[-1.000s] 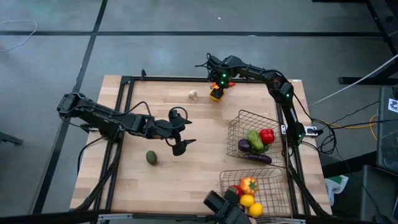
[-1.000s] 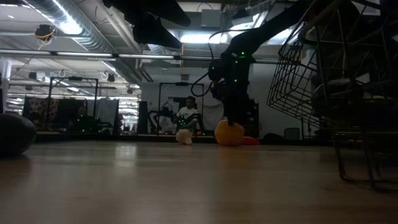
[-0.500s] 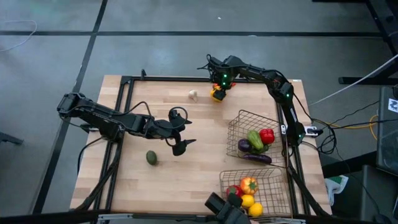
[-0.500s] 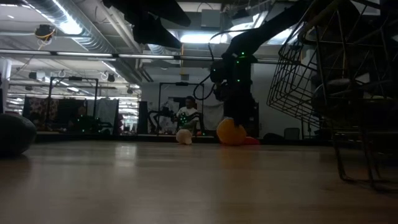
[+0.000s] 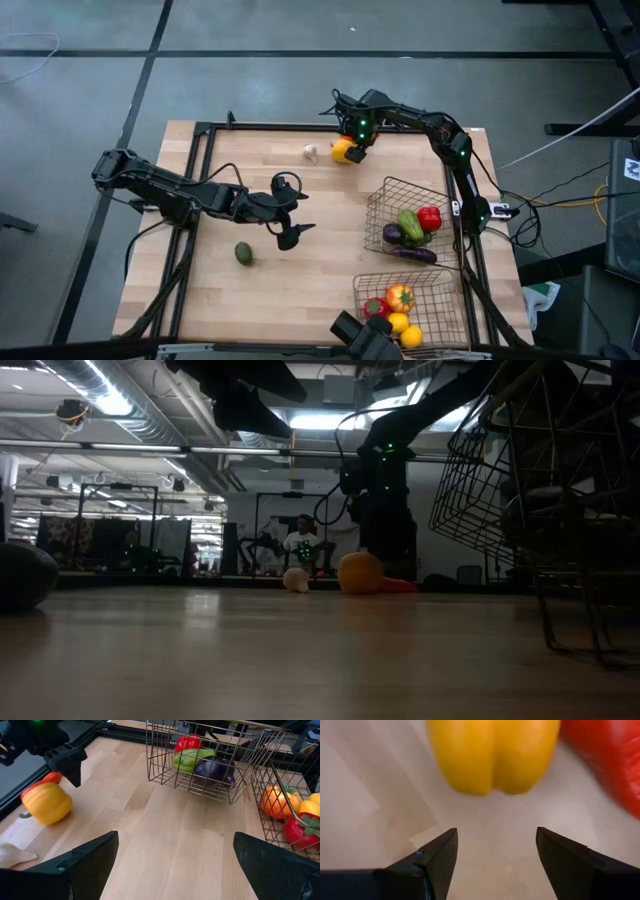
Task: Sort produce into baskets
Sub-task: Put the yellow bell pepper into the top wire basket
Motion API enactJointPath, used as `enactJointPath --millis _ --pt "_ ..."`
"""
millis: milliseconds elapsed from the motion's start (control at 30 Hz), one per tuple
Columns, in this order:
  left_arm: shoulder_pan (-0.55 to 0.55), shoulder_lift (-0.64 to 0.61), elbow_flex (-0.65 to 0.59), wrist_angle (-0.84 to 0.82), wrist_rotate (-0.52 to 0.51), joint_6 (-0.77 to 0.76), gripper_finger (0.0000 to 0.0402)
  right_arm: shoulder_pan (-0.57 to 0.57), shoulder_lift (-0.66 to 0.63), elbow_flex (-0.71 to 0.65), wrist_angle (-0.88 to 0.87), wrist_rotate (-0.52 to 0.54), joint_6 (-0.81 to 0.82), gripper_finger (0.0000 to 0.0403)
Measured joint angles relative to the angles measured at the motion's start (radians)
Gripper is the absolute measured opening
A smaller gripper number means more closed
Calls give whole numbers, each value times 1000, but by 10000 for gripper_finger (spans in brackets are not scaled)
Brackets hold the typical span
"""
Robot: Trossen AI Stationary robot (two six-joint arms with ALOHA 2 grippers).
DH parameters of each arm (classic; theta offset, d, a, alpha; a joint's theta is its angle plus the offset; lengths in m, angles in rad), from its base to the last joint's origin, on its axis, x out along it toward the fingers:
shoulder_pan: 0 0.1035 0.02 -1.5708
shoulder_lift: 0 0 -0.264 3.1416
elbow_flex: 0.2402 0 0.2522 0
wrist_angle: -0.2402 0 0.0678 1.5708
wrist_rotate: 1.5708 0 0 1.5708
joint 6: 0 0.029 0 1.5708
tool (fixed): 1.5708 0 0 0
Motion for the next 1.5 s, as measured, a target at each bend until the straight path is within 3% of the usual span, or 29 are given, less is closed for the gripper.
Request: enactJointPath --millis 167,467,667,1267,1500 --pt "0 0 0 0 0 0 392 6 0 0 -11 -71 -1 266" --pt "0 0 0 0 0 -7 392 6 0 7 -35 -66 -24 266" --pt "0 0 0 0 0 -27 392 6 -2 97 -56 28 -26 266" --pt "0 0 0 0 0 -30 392 20 -3 126 194 18 25 266" --pt "0 0 0 0 0 -27 392 19 -2 122 191 21 27 266"
